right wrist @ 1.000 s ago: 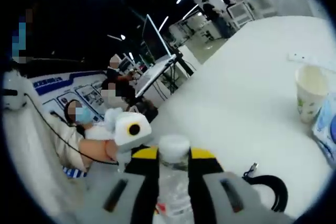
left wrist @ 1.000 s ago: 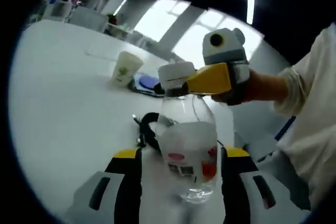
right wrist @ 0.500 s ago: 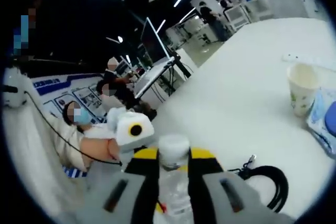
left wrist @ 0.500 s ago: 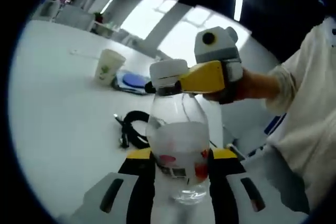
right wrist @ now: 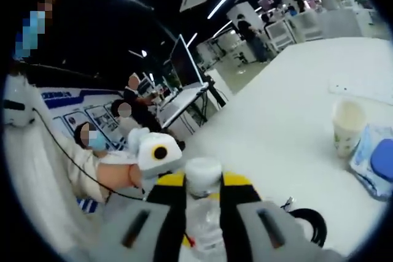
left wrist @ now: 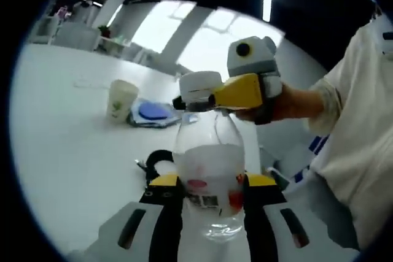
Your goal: Arrange the tabletop items into an orderly group along one side of the table until the central work area is clear of visible clutter.
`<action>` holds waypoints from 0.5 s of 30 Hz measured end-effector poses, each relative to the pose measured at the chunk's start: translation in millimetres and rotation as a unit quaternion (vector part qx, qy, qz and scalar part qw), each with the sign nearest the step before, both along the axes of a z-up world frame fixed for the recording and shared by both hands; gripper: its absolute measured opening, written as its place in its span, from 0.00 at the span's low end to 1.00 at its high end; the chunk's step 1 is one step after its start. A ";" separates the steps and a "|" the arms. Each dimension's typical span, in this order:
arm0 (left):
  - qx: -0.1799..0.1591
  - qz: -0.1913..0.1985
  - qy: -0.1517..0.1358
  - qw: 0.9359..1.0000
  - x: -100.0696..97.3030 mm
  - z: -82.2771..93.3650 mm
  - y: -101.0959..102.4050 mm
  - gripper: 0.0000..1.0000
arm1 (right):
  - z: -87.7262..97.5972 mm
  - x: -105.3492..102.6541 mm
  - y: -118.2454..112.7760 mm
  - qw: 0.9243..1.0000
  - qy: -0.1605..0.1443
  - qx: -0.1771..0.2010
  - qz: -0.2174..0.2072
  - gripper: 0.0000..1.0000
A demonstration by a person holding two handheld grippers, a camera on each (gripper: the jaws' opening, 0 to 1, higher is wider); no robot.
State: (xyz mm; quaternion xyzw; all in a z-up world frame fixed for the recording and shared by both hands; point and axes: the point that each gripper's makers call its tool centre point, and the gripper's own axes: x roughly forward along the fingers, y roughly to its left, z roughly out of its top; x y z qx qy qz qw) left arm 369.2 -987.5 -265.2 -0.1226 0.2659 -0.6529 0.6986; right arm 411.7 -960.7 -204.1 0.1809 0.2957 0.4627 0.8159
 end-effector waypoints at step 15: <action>-0.013 -0.018 -0.109 0.994 84.2 50.6 -13.2 0.34 | 58.3 68.7 -9.5 0.992 -0.126 -0.020 -0.016 0.16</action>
